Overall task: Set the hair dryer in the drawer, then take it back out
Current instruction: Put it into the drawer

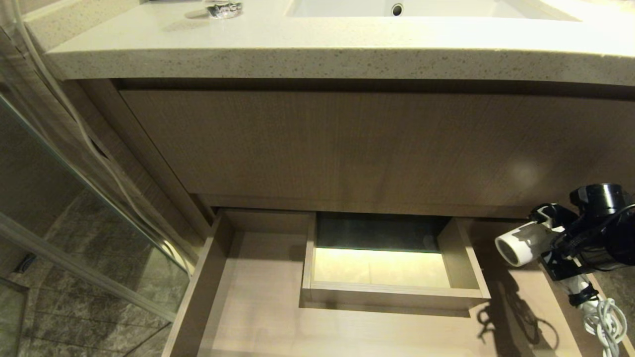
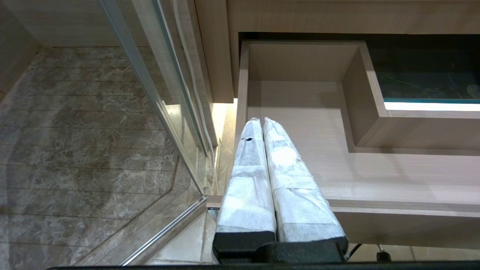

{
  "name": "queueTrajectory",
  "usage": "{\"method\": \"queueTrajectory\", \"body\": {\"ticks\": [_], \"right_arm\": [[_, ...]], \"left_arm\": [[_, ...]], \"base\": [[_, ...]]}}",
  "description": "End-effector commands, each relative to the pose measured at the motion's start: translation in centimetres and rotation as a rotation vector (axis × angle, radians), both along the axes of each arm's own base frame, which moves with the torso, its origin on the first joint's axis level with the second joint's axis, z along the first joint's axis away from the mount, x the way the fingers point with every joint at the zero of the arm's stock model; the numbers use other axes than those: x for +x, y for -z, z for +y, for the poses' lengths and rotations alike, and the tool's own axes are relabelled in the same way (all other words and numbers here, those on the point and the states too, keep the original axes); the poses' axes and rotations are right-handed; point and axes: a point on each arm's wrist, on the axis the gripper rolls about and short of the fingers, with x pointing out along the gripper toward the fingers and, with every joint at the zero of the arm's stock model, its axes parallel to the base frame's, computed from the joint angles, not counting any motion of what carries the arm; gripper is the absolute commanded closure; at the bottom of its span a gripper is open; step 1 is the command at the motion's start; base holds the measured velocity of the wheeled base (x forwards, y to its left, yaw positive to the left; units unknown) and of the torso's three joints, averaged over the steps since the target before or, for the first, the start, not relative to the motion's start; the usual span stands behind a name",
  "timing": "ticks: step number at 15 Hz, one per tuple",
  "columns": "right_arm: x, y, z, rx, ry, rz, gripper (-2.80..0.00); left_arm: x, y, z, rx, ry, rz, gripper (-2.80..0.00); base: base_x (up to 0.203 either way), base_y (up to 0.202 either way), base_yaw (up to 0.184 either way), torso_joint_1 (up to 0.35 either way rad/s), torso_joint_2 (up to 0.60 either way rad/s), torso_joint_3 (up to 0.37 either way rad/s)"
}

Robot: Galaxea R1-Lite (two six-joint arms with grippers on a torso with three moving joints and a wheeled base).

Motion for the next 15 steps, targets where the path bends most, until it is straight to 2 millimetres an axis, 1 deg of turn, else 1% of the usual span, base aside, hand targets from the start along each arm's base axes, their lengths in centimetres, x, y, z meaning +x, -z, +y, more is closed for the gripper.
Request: {"method": "queueTrajectory", "body": {"ticks": [1,3,7,11,12,14,15], "right_arm": [[1.6,3.1,-0.6,0.006,0.007,0.061,0.0],[2.3,4.3,-0.8,-0.009,0.022,0.084,0.0],[2.7,6.7,-1.0,0.001,0.027,0.142,0.0],[3.9,9.7,-1.4,0.0,0.027,0.144,0.0],[4.2,10.1,-1.5,-0.003,0.027,0.132,0.0],[5.0,11.9,-1.7,-0.005,0.028,0.126,0.0],[5.4,12.5,-1.8,-0.007,0.028,0.115,0.0]], "left_arm": [[0.0,0.0,0.0,0.0,0.0,0.0,0.0],[0.0,0.0,0.0,0.0,0.0,0.0,0.0],[0.0,0.0,0.0,0.0,0.0,0.0,0.0],[0.0,0.0,0.0,0.0,0.0,0.0,0.0],[0.0,0.0,0.0,0.0,0.0,0.0,0.0],[0.0,0.0,0.0,0.0,0.0,0.0,0.0],[0.0,0.0,0.0,0.0,0.0,0.0,0.0]], "base": [[0.0,0.0,0.0,0.0,0.0,0.0],[0.0,0.0,0.0,0.0,0.0,0.0],[0.0,0.0,0.0,0.0,0.0,0.0],[0.0,0.0,0.0,0.0,0.0,0.0],[0.0,0.0,0.0,0.0,0.0,0.0],[0.0,0.0,0.0,0.0,0.0,0.0],[0.0,0.0,0.0,0.0,0.0,0.0]]}}
